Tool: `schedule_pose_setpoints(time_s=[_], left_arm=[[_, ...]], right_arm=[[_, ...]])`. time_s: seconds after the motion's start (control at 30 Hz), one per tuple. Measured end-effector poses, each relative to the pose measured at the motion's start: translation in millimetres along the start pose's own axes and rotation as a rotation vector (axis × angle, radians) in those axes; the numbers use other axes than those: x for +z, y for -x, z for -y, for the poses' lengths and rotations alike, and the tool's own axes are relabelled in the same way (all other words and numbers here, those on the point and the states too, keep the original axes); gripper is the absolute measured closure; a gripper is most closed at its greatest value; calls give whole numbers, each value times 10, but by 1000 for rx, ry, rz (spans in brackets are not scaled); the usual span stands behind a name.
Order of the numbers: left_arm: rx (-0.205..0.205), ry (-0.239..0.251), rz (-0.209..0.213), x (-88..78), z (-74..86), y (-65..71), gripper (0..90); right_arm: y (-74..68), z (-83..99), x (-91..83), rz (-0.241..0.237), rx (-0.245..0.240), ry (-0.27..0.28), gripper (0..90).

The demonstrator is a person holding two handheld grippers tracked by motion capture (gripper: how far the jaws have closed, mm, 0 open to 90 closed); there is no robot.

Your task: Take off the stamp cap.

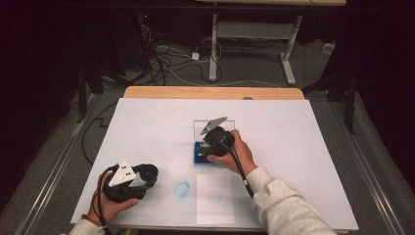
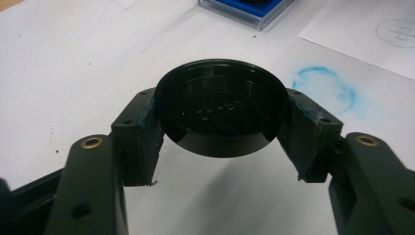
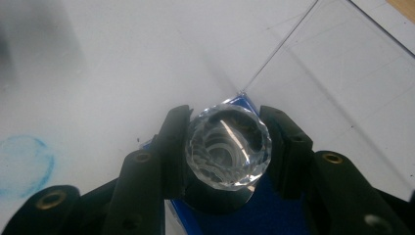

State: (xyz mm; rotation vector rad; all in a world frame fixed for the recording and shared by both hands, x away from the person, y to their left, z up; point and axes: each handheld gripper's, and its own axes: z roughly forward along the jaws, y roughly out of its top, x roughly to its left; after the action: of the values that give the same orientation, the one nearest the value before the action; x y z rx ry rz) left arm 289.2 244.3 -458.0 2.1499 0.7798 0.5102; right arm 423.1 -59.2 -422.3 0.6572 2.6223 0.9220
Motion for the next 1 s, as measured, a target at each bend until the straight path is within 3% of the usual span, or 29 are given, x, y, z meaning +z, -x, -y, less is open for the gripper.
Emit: schedule_pose_setpoints(time_s=[0.43,0.53,0.7,1.0], left_arm=[[0,-8,11,11,2,1,368],[1,-8,14,11,3,1,368],[0,-14,18,22,5,2,368],[5,-15,24,20,1,14,368]], right_arm=[[-3,-5,15,2,-15,9,575],[-12,-16,-4,29,-28,15,575],[6,-1,26,11,-9,15,574],[-23,-4,48,47,-37,0,572]])
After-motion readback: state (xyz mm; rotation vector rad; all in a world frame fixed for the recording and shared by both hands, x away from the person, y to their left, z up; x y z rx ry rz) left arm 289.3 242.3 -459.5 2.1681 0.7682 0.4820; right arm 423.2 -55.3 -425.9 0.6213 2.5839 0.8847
